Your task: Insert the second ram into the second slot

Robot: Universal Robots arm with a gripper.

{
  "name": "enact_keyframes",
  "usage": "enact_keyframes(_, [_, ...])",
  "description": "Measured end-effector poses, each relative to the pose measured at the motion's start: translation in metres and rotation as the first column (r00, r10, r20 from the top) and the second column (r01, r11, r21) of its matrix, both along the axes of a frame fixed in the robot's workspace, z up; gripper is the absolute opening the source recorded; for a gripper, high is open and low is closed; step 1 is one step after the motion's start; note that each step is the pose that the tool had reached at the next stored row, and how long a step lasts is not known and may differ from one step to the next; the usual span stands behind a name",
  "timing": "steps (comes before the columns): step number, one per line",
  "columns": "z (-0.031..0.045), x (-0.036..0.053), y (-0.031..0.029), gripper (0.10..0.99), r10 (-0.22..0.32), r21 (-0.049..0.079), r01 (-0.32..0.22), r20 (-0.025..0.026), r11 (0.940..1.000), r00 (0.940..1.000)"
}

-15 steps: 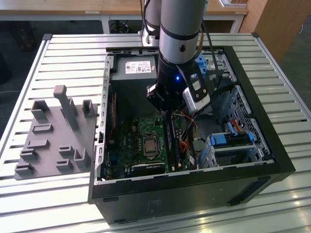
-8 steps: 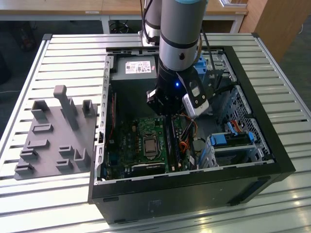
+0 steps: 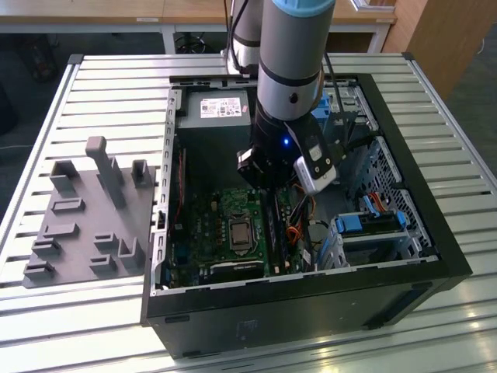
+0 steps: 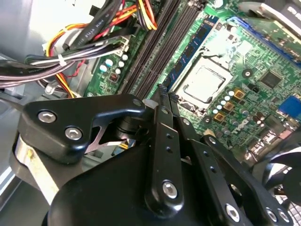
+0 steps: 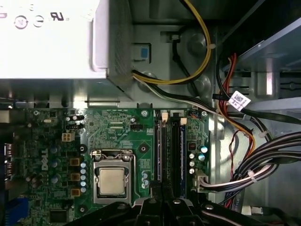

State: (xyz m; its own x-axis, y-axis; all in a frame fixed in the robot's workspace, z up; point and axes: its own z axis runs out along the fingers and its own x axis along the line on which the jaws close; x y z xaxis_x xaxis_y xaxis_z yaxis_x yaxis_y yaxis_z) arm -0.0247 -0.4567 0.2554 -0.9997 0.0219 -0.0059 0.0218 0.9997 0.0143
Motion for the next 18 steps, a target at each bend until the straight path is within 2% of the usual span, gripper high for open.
enact_keyframes(13, [-0.0039,0.0002,0.0,0.122,-0.001,0.0,0.001,0.0,1.0,1.0])
enact_keyframes(18, [-0.0116,0.0002,0.0,0.122,-0.001,0.0,0.001,-0.0002,1.0,1.0])
